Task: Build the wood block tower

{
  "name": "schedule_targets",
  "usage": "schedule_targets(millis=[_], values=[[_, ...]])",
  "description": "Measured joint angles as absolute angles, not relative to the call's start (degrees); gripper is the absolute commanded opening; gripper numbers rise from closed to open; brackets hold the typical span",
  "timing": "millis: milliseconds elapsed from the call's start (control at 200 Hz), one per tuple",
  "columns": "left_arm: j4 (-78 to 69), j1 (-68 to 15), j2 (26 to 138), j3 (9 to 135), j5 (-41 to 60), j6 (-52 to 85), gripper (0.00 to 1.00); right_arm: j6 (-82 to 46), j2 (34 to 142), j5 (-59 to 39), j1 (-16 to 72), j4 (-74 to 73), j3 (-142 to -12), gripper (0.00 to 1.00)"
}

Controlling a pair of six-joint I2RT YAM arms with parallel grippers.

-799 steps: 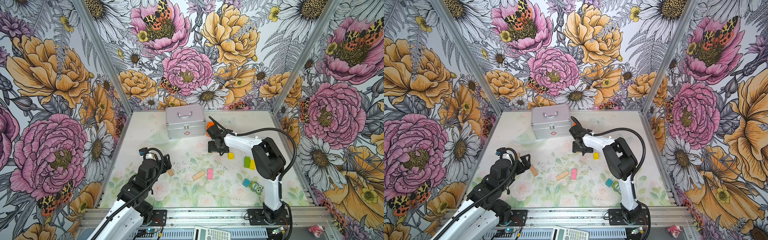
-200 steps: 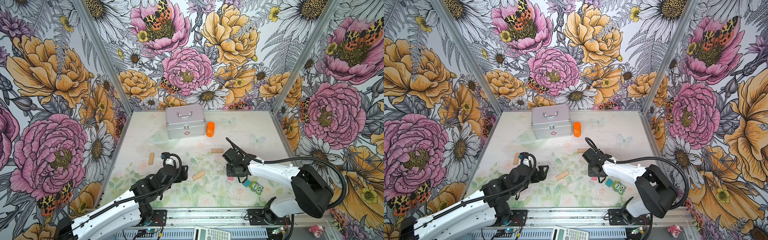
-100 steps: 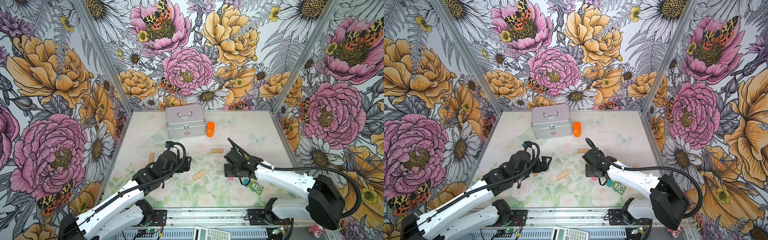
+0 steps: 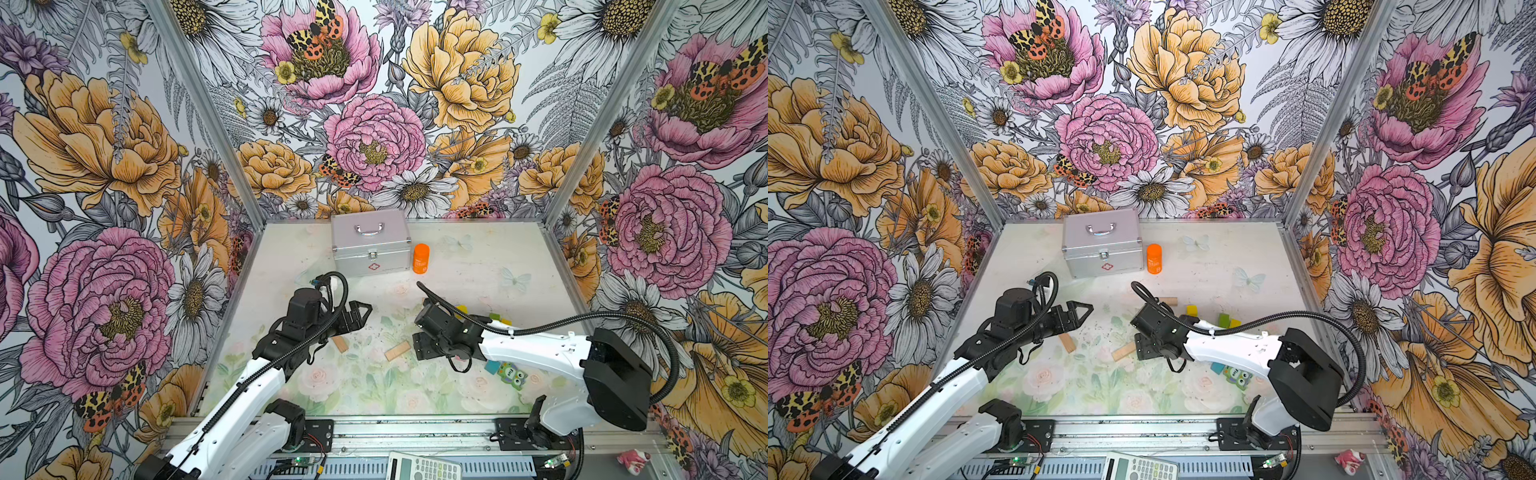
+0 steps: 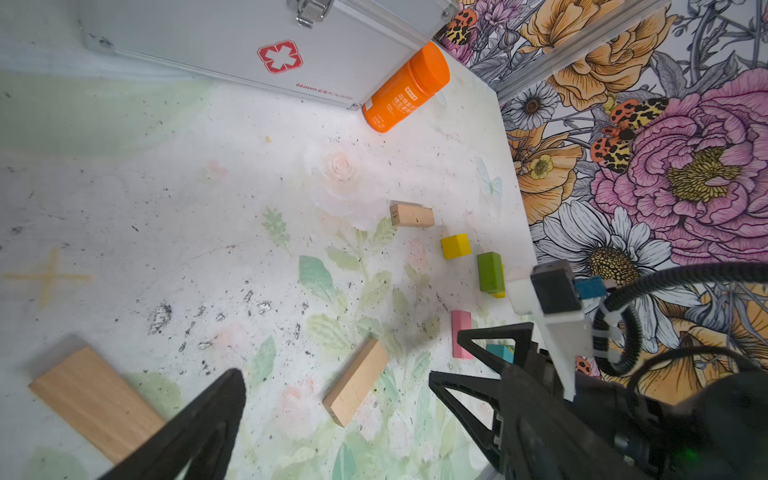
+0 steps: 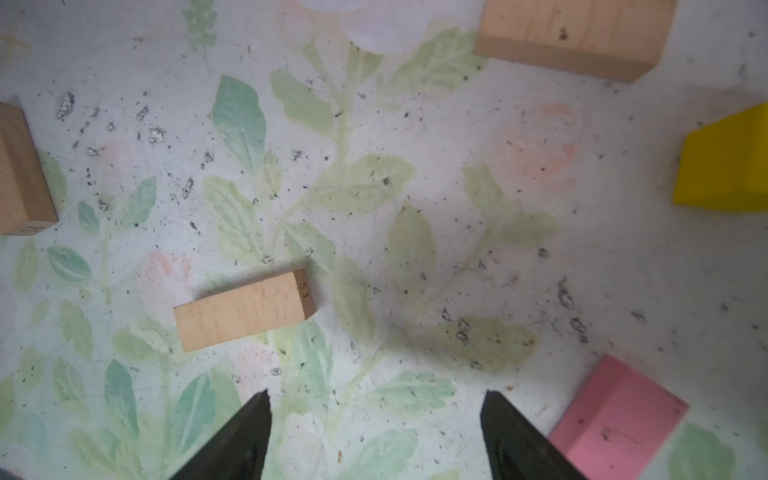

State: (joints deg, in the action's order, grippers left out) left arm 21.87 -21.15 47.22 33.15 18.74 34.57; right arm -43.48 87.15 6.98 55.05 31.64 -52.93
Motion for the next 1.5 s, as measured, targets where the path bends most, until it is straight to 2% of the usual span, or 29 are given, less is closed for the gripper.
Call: schedule_targets(millis=[500,545,570,610,630,685,996,1321,1501], values=[[23.73,-10.74,34.76,28.34,20.47,40.07,0.97,-39.55,98.72,1.80,57.49,27.40,-61.67,0.84],[23.79,-9.19,33.98,28.10,20.93,40.62,0.97,-39.38,99.31,1.61,57.71,27.33,-62.02,0.86],[23.79,-8.19,33.45,27.83,21.30,40.82,0.97,-39.33,99.55,1.45,57.80,27.31,-62.13,0.91],[23.86,-6.85,32.73,27.38,21.76,41.25,0.97,-39.03,99.72,1.23,57.87,27.35,-62.19,0.93],[24.03,-6.20,32.36,27.16,22.00,41.58,0.97,-39.07,99.83,1.19,57.98,27.33,-62.24,0.99],[24.18,-4.86,31.68,26.72,22.61,42.06,0.97,-38.79,100.01,1.17,58.13,27.33,-62.37,1.00],[24.62,-3.07,31.16,26.41,24.99,43.53,0.97,-38.04,102.50,1.23,58.37,27.44,-63.77,0.99],[24.38,-2.09,30.57,26.17,26.15,44.38,0.97,-37.06,104.81,1.72,59.09,28.01,-64.82,0.87],[24.10,-1.85,30.48,25.58,26.81,44.95,0.97,-36.93,105.51,2.70,59.35,28.84,-66.04,0.85]])
